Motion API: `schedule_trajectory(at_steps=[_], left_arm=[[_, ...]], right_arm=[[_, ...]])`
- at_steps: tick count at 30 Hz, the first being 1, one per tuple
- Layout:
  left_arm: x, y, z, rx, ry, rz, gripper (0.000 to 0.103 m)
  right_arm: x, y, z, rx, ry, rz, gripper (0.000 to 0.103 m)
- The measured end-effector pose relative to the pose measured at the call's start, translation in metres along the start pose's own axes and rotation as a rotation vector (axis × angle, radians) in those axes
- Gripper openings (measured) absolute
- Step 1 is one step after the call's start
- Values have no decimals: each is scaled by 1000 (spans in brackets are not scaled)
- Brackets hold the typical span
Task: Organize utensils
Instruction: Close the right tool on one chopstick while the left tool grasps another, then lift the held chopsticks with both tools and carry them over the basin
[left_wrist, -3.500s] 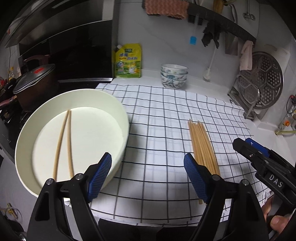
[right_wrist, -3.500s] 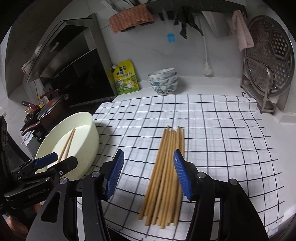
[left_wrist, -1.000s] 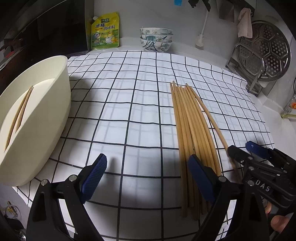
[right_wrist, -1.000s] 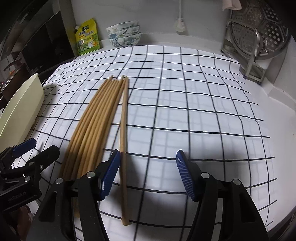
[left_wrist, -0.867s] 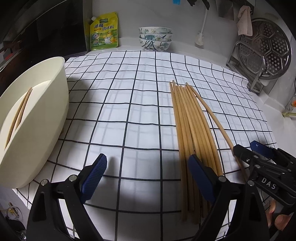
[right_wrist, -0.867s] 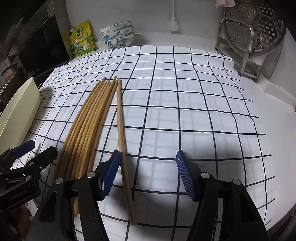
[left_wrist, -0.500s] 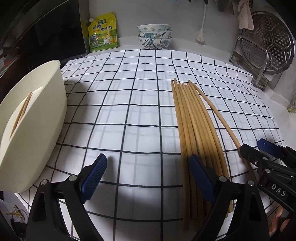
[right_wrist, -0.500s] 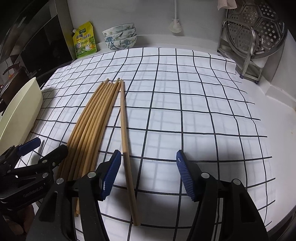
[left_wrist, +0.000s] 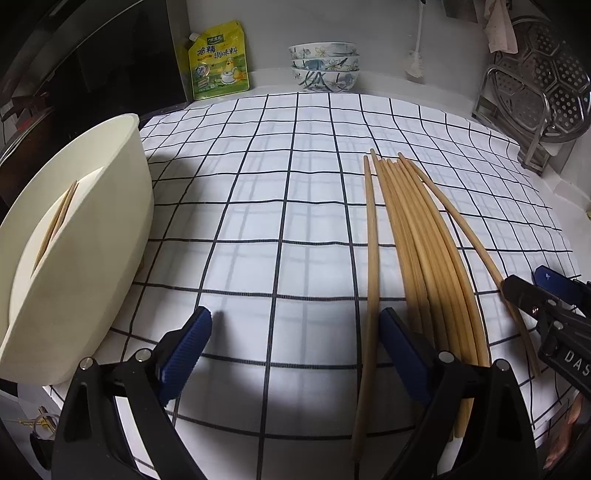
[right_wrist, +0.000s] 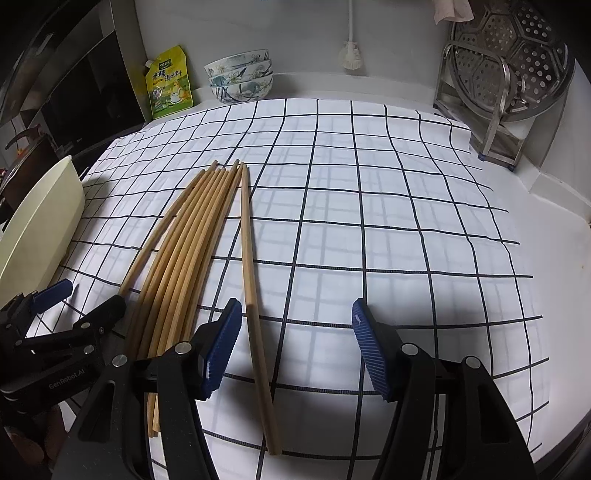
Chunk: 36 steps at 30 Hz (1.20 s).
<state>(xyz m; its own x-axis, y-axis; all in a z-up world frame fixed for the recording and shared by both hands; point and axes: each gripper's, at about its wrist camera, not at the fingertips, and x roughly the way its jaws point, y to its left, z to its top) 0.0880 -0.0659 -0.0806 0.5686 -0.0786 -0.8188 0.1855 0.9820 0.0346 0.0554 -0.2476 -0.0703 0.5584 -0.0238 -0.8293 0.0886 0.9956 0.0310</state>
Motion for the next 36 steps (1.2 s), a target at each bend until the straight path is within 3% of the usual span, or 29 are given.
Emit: schedule_trajectory(at_steps=[13,16,18,19,21,23,31,36], left_arm=[[15,-10,18,-11,-6,-30,90],[14,-13,19,-3,-28,-27,78],[12,-17,20,15,-35,-41,56],[11,-19,20,24,-35,-62,50],[8,-22,19,41,-37,-76,25],[7,-22,18,40,-33,-84,9],[-1,-8,13,4,4,-119,7],[-19,-2,13,-6,-20,-139,7]], right_arm=[[12,16,7,-72,-22,-80,58],[12,19,7,-77,-22,-47,42],[12,23,7,-89,-21,-30,32],[12,24,7,-93,-20,-22,28],[11,22,7,-82,-17,0,22],[10,19,7,-61,-17,16,8],[2,9,6,27,-31,131,6],[-9,12,8,48,-55,168,6]])
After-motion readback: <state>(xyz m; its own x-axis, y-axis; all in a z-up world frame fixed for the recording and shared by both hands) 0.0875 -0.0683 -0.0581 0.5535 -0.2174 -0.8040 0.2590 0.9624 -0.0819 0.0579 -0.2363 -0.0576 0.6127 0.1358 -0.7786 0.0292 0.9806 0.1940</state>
